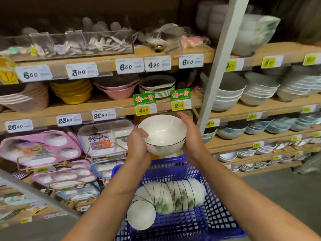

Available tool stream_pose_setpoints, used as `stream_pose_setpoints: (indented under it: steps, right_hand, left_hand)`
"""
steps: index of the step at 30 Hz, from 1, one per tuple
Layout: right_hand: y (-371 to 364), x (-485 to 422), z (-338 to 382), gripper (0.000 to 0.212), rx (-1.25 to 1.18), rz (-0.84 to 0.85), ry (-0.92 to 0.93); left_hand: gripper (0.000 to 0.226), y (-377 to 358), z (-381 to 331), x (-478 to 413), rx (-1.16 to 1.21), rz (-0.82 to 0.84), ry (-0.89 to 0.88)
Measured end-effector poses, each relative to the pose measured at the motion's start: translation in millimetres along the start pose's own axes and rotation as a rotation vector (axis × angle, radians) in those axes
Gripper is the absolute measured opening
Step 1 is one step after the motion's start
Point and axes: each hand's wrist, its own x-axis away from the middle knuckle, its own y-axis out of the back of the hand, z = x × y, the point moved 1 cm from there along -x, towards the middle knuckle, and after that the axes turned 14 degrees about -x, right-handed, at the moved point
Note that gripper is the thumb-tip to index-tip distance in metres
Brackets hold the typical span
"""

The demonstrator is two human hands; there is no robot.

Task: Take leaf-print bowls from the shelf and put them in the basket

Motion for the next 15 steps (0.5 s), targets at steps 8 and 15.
stream_pose_setpoints:
  steps: [8,15]
  right_hand:
    - [45.1,13.5,73.0,0.038,-0.147,-0.209,0.078]
    - [134.3,29.8,165.5,0.028,-0.168,-0.262,0.168]
  left_hand:
    - [0.028,-82.7,-26.3,51.9,-0.089,0.158,-0.062]
    - [0.024,-195.3,-12.7,106.8,-0.052,0.263,-0.098]
